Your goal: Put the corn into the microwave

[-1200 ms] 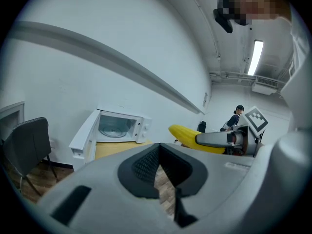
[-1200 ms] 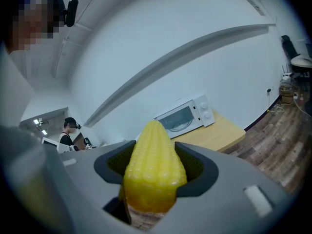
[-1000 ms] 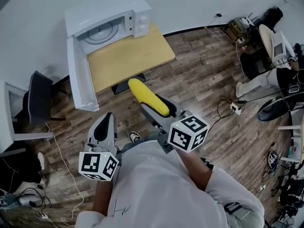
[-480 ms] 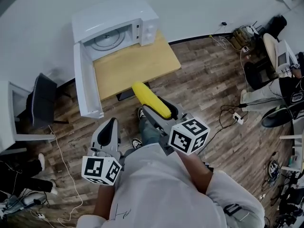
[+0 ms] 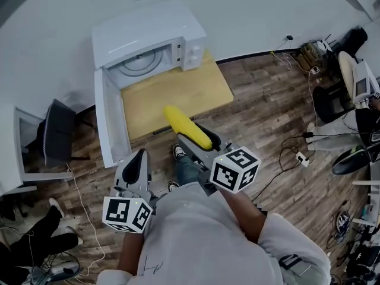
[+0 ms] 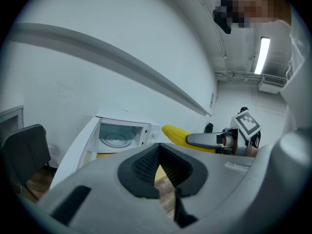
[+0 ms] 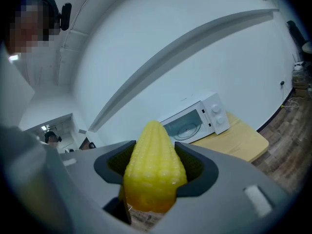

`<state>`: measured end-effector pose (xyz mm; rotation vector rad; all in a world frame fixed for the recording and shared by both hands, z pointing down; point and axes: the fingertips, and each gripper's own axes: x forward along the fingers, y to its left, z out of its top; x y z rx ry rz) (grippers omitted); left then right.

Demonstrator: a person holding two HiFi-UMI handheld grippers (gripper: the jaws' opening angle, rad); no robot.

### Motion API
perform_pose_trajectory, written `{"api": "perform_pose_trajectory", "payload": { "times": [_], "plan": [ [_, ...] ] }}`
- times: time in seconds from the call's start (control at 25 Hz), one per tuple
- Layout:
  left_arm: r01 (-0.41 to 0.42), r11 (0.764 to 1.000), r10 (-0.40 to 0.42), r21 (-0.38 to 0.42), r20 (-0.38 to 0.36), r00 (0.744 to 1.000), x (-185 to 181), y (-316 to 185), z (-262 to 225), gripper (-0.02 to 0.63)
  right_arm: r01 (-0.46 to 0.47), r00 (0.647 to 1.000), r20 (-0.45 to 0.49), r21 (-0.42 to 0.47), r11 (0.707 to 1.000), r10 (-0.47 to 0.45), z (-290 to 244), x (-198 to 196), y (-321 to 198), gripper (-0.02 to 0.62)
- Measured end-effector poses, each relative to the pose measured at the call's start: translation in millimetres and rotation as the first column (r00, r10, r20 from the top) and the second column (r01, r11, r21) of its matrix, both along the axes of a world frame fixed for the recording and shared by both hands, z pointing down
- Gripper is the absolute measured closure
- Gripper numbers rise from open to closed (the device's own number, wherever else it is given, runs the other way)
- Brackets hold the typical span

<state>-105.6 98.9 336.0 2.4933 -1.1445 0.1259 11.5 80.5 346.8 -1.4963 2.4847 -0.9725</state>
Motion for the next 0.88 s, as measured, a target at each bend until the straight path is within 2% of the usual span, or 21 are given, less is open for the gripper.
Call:
{"api": "perform_pose_trajectory", "payload": {
  "times": [0.48,0.88],
  "plan": [
    [0.046,0.999,-0.045,-0.009,0.028,0.999,27,-95,0,0.614,0.064,0.998,0.027,-0.016,0.998,-0.063,12,24,-100,0.331],
    [0.117,0.993,-0.117,0.001,0.045,0.992,42,-151,0,0.614,0.132,0.990,0.042,-0.008,0.991,-0.131,18,36,-166,0.331]
  ]
}}
